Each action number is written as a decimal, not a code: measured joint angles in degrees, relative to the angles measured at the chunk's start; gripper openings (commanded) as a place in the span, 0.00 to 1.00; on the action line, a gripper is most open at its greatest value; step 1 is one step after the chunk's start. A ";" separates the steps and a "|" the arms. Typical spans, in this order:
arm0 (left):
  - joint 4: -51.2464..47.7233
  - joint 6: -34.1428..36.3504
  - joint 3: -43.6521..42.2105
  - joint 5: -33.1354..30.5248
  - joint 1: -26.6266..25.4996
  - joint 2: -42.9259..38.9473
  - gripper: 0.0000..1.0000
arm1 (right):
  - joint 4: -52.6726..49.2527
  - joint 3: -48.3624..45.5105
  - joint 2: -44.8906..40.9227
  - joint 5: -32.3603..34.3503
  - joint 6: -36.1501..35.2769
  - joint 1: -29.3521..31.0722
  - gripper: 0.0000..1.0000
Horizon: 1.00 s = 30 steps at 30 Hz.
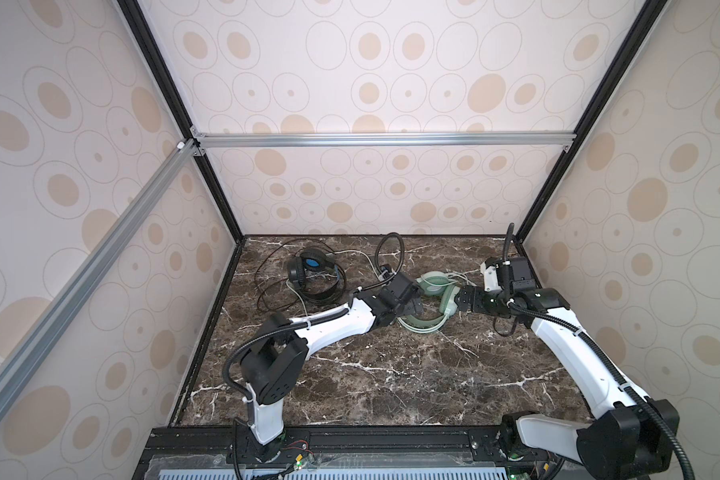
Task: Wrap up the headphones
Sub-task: 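Reach the left gripper over the mint-green headset and grasp its headband, then lift the mint-green headset with the left gripper while the right gripper draws back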
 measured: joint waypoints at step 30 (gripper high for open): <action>-15.85 -10.38 18.51 -2.78 -1.31 21.07 0.46 | -2.51 2.40 0.00 -1.14 -3.08 6.10 0.98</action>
